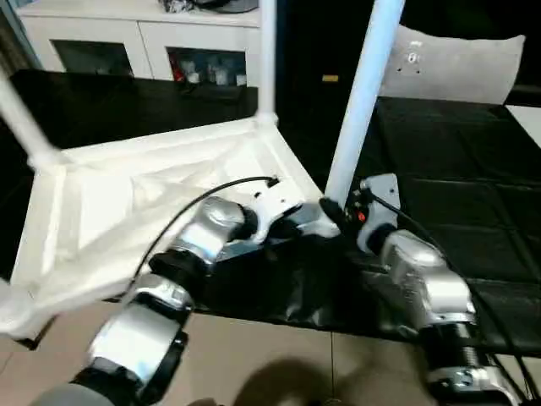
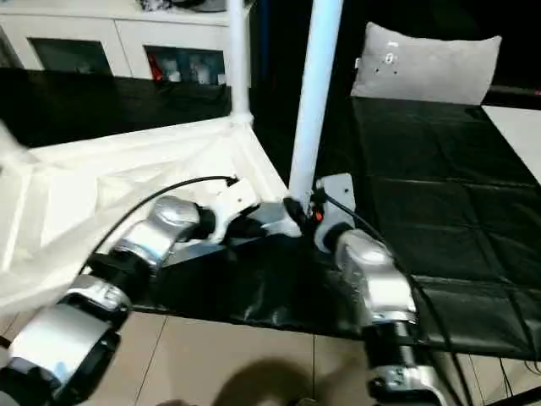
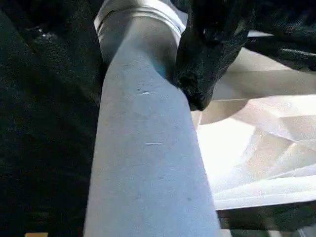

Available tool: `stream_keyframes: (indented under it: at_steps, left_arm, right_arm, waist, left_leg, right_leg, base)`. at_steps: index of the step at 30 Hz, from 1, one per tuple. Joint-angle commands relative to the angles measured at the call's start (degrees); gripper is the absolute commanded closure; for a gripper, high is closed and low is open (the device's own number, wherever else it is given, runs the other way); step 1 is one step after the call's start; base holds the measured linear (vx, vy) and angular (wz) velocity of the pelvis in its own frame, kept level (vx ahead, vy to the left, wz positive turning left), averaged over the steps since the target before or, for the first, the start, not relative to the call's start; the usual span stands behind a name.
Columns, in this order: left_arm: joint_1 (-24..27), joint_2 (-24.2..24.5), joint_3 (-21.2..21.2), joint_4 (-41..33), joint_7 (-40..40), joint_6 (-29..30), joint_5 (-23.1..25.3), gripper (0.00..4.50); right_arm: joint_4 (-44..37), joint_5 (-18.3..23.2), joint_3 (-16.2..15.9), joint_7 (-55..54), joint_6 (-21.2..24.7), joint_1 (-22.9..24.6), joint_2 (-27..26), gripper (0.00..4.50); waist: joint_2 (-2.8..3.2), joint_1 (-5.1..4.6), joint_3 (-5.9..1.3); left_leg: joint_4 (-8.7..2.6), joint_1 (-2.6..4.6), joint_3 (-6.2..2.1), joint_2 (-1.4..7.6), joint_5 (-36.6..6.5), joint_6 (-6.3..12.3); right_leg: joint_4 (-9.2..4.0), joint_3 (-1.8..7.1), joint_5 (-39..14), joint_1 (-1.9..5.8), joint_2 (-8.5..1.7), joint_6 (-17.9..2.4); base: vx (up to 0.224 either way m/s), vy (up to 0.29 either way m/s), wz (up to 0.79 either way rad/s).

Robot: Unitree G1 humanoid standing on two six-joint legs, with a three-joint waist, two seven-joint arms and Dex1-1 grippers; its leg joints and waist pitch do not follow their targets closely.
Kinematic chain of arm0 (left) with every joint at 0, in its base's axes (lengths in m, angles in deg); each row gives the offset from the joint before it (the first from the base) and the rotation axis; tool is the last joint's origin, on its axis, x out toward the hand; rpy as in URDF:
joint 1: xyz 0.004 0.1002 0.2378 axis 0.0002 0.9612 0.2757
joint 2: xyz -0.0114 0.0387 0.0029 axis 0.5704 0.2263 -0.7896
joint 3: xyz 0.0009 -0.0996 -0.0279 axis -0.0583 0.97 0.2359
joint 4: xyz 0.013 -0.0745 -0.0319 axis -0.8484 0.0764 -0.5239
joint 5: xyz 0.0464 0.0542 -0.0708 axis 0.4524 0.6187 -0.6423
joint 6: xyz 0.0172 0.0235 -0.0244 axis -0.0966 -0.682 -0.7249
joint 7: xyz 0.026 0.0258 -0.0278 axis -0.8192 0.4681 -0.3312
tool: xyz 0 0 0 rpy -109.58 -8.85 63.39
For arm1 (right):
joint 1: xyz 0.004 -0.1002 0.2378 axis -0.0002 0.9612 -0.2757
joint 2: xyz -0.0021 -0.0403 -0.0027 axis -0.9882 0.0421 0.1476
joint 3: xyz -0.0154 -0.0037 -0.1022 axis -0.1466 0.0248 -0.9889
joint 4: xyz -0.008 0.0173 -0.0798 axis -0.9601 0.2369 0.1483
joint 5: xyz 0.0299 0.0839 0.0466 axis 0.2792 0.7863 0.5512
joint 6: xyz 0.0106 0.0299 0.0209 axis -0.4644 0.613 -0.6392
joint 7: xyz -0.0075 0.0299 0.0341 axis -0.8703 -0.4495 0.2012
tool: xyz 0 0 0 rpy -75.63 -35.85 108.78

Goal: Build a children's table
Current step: Rotate leg to tighten

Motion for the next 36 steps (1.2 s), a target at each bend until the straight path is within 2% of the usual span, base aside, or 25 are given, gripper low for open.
stream_keyframes:
  at_steps: [1,3,4,6,8,10,11,13,14,17,18,21,26,27,29,31,34,36]
  left_arm:
    - [-1.89,-2.27,0.09,-0.73,1.38,-1.63,-0.23,4.50]
    - [-1.64,-1.70,0.04,-1.05,0.89,-2.31,-0.09,4.50]
    - [-1.54,-1.46,0.03,-1.17,0.82,-2.28,-0.11,4.50]
    - [-1.04,-0.01,-0.48,-1.40,-0.84,-3.25,-0.05,4.50]
    - [-0.86,0.62,-0.61,-1.19,-1.78,-3.88,-0.09,4.50]
    - [-0.45,2.36,-1.37,-0.60,-5.37,-6.48,-0.04,4.50]
    - [-0.27,3.18,-1.75,-0.39,-7.50,-8.38,-0.13,4.50]
    - [-0.04,4.24,-2.17,-0.24,-10.27,-10.03,-0.33,4.50]
    - [0.17,5.24,-2.80,-0.32,-12.69,-11.29,-0.25,4.50]
    - [0.71,6.92,-3.97,-0.90,-18.09,-13.43,-0.54,4.50]
    - [0.77,8.37,-5.31,-0.80,-21.31,-16.11,-0.11,4.50]
    - [0.52,9.56,-6.33,0.13,-23.79,-19.25,0.63,4.50]
    - [0.73,11.30,-8.05,0.42,-30.73,-23.74,0.74,4.50]
    - [0.92,11.67,-8.58,-0.01,-32.69,-24.55,0.65,4.50]
    - [1.07,12.08,-9.33,-0.40,-34.96,-25.76,0.46,4.50]
    - [1.25,12.29,-9.70,-0.84,-36.39,-26.12,0.11,4.50]
    - [1.38,12.36,-10.21,-1.41,-37.39,-26.80,0.02,4.50]
    - [1.42,12.31,-10.35,-1.67,-38.30,-27.49,-0.13,4.50]
  right_arm:
    - [-0.18,0.23,-3.85,1.71,-1.55,-0.75,-1.69,1.87]
    - [-0.24,0.16,-3.66,2.25,-2.38,-0.47,-1.16,1.87]
    - [-0.28,0.24,-3.59,2.44,-2.68,-0.33,-0.90,1.67]
    - [-1.04,2.50,-1.68,4.17,-3.40,0.38,-0.08,1.51]
    - [-1.49,3.46,-0.96,5.59,-3.71,0.67,0.57,1.38]
    - [-2.26,5.24,-0.78,11.39,-3.57,1.39,3.21,1.13]
    - [-2.60,5.66,-1.18,14.43,-3.65,1.86,4.92,1.02]
    - [-3.00,6.04,-1.94,18.51,-3.54,2.52,7.39,0.95]
    - [-3.16,6.07,-2.75,22.02,-3.93,3.06,9.66,0.76]
    - [-3.11,6.45,-3.61,27.64,-4.74,3.61,13.27,0.55]
    - [-2.65,6.77,-4.31,31.91,-5.25,3.71,16.10,0.48]
    - [-2.76,7.64,-5.71,38.27,-5.84,3.93,19.19,0.48]
    - [-3.17,9.38,-8.27,48.73,-6.28,4.24,23.16,0.48]
    - [-2.86,9.55,-8.86,50.66,-6.23,4.07,23.71,0.77]
    - [-2.35,9.71,-9.75,52.79,-6.51,3.76,24.25,0.77]
    - [-2.15,10.09,-10.30,53.72,-6.30,3.55,24.46,1.08]
    - [-1.50,9.82,-10.79,53.98,-6.65,3.10,24.11,1.25]
    - [-1.05,10.02,-11.02,54.80,-6.59,2.79,23.79,1.53]
  waist:
    - [-0.14,0.30,-4.66]
    - [-0.18,0.28,-4.56]
    - [-0.10,0.26,-4.51]
    - [-0.12,0.33,-4.42]
    - [-0.15,0.34,-4.43]
    - [-0.12,0.39,-4.46]
    - [0.09,0.34,-4.47]
    - [-0.12,0.43,-4.49]
    - [-0.14,0.45,-4.48]
    - [-0.19,0.84,-4.28]
    - [-0.10,1.16,-4.24]
    - [-0.05,2.21,-4.22]
    - [-0.26,3.04,-4.39]
    - [-0.57,3.17,-4.41]
    - [-0.44,3.31,-4.34]
    - [-0.37,3.49,-4.34]
    - [-0.44,3.82,-4.34]
    - [-0.40,4.09,-4.37]
  left_leg:
    - [-3.43,-0.10,-0.53,1.67,-5.52,4.64]
    - [-3.46,-0.02,-0.48,1.69,-6.17,4.94]
    - [-3.48,0.02,-0.46,1.70,-6.93,4.80]
    - [-3.53,0.05,-0.46,1.71,-7.74,4.65]
    - [-3.53,0.02,-0.45,1.73,-8.04,4.72]
    - [-3.52,0.01,-0.52,1.73,-8.03,5.04]
    - [-3.47,-0.05,-0.51,1.78,-7.78,5.35]
    - [-3.38,-0.03,-0.48,1.78,-7.73,5.95]
    - [-3.39,0.00,-0.43,1.81,-7.88,5.98]
    - [-3.45,0.12,-0.36,1.93,-9.43,5.66]
    - [-3.50,0.20,-0.38,2.07,-9.60,5.36]
    - [-3.51,0.38,-0.33,2.41,-10.34,5.06]
    - [-3.40,0.36,-0.32,2.38,-9.85,5.13]
    - [-3.42,0.31,-0.31,2.49,-9.47,5.32]
    - [-3.45,0.30,-0.35,2.48,-9.51,5.39]
    - [-3.47,0.37,-0.32,2.57,-9.72,5.00]
    - [-3.55,0.46,-0.36,2.67,-9.67,4.40]
    - [-3.50,0.51,-0.31,2.62,-9.85,4.37]
  right_leg:
    - [-2.99,2.79,-8.63,3.93,-3.92,-12.16]
    - [-3.07,2.79,-8.66,3.95,-3.96,-12.57]
    - [-3.23,2.79,-9.71,3.98,-4.02,-12.39]
    - [-3.43,2.80,-11.07,4.02,-4.08,-12.08]
    - [-3.43,2.84,-11.35,4.05,-4.07,-11.93]
    - [-3.42,2.79,-11.00,4.17,-4.06,-11.97]
    - [-3.21,2.85,-9.92,4.20,-4.00,-12.35]
    - [-3.15,2.83,-8.86,4.25,-3.98,-12.76]
    - [-3.17,2.85,-8.93,4.27,-4.01,-12.91]
    - [-3.57,2.81,-12.57,4.12,-4.11,-12.31]
    - [-3.63,2.79,-13.57,4.02,-4.12,-12.03]
    - [-3.46,2.80,-13.88,3.83,-4.12,-11.99]
    - [-3.34,2.74,-13.84,3.90,-4.23,-11.91]
    - [-3.25,2.76,-13.49,3.87,-4.30,-12.12]
    - [-3.29,2.72,-14.07,3.85,-4.34,-12.06]
    - [-3.32,2.78,-14.85,3.71,-4.40,-11.98]
    - [-3.31,2.80,-15.53,3.64,-4.47,-11.77]
    - [-3.33,2.79,-15.79,3.61,-4.46,-11.62]
  base:
    - [0.000,0.000,0.00]
    - [0.000,0.000,0.00]
    - [0.000,0.000,0.00]
    - [0.000,0.000,0.00]
    - [0.000,0.000,0.00]
    - [0.000,0.000,0.00]
    - [0.000,0.000,0.00]
    - [0.000,0.000,0.00]
    - [0.000,0.000,0.00]
    - [0.000,0.000,0.00]
    - [0.000,0.000,0.00]
    - [0.000,0.000,0.00]
    - [0.000,0.000,0.00]
    - [0.000,0.000,0.00]
    - [0.000,0.000,0.00]
    - [0.000,0.000,0.00]
    - [0.000,0.000,0.00]
    - [0.000,0.000,0.00]
